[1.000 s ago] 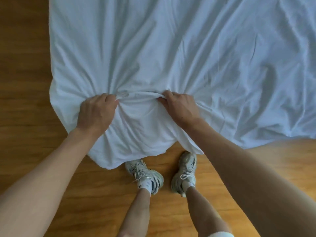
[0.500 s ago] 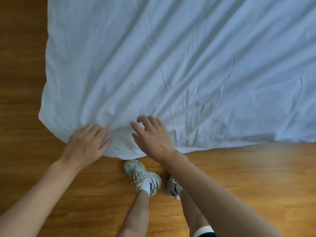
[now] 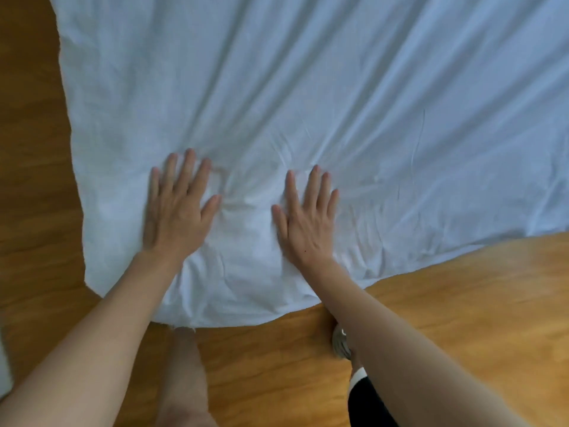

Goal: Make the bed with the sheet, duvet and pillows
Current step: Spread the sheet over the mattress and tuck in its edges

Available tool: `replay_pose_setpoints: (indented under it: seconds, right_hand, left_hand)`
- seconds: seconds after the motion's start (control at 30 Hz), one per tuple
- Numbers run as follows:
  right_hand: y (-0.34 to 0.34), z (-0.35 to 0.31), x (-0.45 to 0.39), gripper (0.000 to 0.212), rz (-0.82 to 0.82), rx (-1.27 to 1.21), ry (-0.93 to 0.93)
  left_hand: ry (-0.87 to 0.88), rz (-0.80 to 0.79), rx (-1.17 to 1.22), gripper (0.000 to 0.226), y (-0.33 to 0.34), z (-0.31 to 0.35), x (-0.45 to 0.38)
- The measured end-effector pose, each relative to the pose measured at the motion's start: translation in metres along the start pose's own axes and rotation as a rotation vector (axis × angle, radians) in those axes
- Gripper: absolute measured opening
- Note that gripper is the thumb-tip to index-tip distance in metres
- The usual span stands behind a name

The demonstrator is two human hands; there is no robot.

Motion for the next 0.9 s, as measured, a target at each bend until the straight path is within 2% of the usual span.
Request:
replay_pose_setpoints:
  seconds: [0.13,0.23,0.37,0.53,0.7,0.9]
  right_hand:
    - [0.036,-0.071,0.017,0.065,-0.017,-0.076,0.074]
    - [0.054,-0.123,0.033,0.065,-0.032,-0.101,0.14]
    - [0.057,-0.15,0.037,0.065,-0.008,-0.088,0.268]
    - [0.063,-0.186,0.055,0.066,-0.013,-0.124,0.308]
    - [0.075,-0.208,0.071,0.064,0.008,-0.157,0.46]
    - [0.079,-0.225,0.094,0.066,-0.047,-0.148,0.486]
  left_hand:
    - [0.029,0.008,0.027,0.066,0.006,-0.054,-0.009]
    - [0.082,-0.062,0.0,0.067,0.007,-0.09,-0.01]
    - [0.222,-0.157,-0.071,0.068,0.005,-0.118,-0.014]
    - [0.222,-0.247,-0.068,0.067,0.003,-0.114,-0.004]
    - [0.243,-0.305,-0.11,0.068,0.015,-0.109,-0.007]
    - [0.302,-0.355,-0.186,0.07,0.013,-0.105,-0.007]
Point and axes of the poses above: each hand's wrist, its own x-axis away from the middle knuckle, its own y-axis out of the palm, z = x × y, the point moved 9 cm from there along -x, towards the middle knuckle, and after that the axes turned 1 degree about -z, right-handed, at the moved point
